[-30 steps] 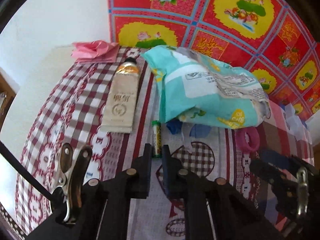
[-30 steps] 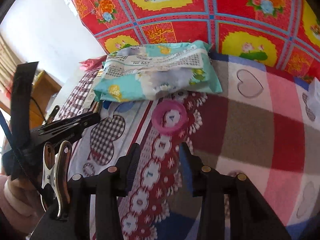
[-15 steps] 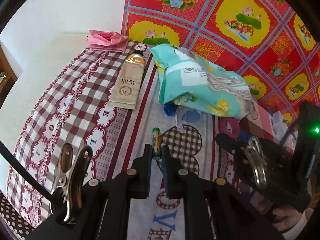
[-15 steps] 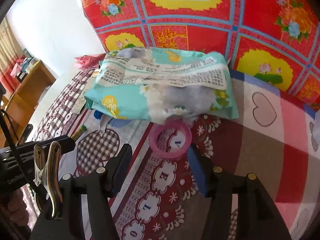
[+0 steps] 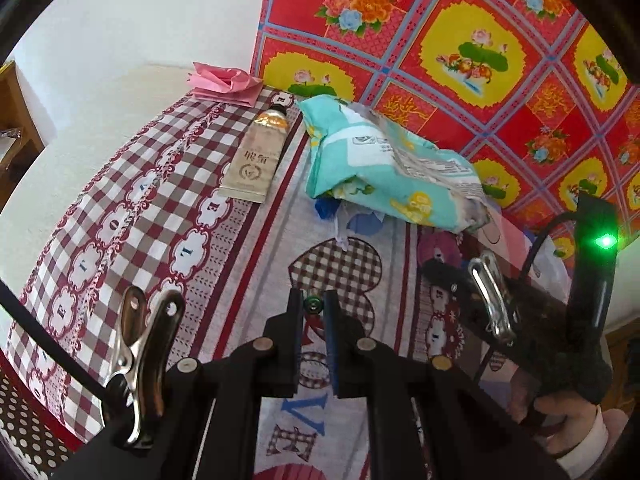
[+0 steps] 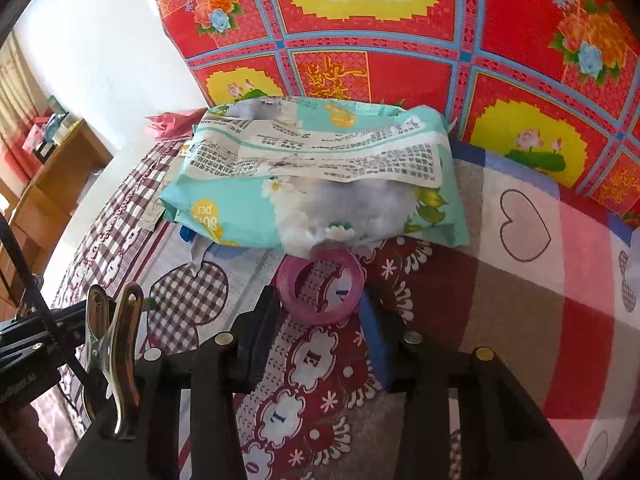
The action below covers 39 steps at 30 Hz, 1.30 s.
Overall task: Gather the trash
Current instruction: 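Grasp the pink plastic ring with the right tool and lift it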
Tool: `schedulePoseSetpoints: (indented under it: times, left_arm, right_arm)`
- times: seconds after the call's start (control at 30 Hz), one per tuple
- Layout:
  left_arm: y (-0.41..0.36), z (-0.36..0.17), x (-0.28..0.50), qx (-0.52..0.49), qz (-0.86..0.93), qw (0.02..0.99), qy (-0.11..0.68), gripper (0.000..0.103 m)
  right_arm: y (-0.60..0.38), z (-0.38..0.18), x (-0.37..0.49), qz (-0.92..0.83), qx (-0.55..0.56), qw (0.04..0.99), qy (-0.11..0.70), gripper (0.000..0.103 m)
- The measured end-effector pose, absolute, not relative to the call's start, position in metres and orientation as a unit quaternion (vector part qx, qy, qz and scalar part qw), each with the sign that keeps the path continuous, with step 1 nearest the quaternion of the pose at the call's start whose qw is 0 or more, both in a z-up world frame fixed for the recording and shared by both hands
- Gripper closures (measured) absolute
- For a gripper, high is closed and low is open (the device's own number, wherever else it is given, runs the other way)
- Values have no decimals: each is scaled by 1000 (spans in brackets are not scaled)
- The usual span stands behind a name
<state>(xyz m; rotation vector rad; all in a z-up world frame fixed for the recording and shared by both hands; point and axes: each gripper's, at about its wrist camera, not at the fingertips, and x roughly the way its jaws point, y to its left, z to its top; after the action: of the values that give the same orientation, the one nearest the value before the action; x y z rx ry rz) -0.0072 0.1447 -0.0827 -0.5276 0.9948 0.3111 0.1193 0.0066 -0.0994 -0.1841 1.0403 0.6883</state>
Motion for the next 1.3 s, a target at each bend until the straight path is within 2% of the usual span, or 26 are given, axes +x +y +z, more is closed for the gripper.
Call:
schedulePoseSetpoints:
  times: [0.53, 1.03, 1.3]
  left_arm:
    - [92, -52, -18, -242, 143, 848, 450, 93]
    - [-11, -22, -8, -232, 92, 863, 440, 93]
    - [-79, -13, 11, -216, 47, 865, 450, 93]
  right_arm:
    - [-64, -65, 73, 351, -59, 798, 486, 61]
    - [-176, -23, 51, 345, -16, 813, 469, 61]
    - [-251, -22, 47, 315, 15, 824, 470, 61]
